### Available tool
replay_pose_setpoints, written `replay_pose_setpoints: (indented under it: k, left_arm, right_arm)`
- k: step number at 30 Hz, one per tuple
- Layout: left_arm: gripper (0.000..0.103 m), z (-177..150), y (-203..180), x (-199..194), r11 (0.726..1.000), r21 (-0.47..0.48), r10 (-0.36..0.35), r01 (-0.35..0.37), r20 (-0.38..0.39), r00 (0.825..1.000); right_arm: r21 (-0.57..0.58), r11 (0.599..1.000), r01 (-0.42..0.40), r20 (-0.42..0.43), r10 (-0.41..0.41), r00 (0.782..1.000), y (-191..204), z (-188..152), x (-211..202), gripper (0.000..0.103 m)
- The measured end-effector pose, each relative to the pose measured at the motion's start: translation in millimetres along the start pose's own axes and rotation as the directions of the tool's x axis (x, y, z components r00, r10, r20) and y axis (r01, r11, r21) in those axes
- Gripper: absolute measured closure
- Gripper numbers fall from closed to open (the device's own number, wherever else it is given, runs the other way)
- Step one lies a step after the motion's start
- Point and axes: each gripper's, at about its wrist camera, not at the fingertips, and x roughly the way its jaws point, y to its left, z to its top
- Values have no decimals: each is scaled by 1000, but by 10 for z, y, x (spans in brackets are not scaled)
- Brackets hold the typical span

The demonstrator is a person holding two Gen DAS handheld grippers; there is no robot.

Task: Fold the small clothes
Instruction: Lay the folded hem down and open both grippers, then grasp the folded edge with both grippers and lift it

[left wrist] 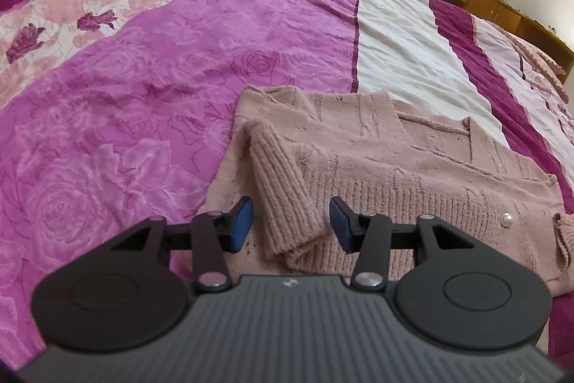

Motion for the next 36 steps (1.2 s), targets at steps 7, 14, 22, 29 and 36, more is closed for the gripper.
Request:
replay_pose_setpoints:
  k: [7,14,22,29,36]
  left_arm:
    - [54,-24,-16,31,1000,0,10,-10,7,1000]
    - [60,-25,-59,90,1000,7,12,-11,-2,1000]
    - [83,-9,60,45,998,-57,-11,10,-15,1000]
    - [83,-46,285,-16,989,-144,-51,44,-48,998]
    - [83,-51,290,15,989,-139,-57,48,-62,996]
  right_arm:
    - [-98,995,9,6,-8,1000,277,-59,57,52]
    - [-202,979,30,-46,-40,998,448,-214,285,52]
    - [-127,989,70,-32,-75,997,247,-135,233,89]
    - [18,999,49,-34,-48,998,-121,-31,37,90]
    - [92,995,27,-99,-18,995,-325,-78,36,90]
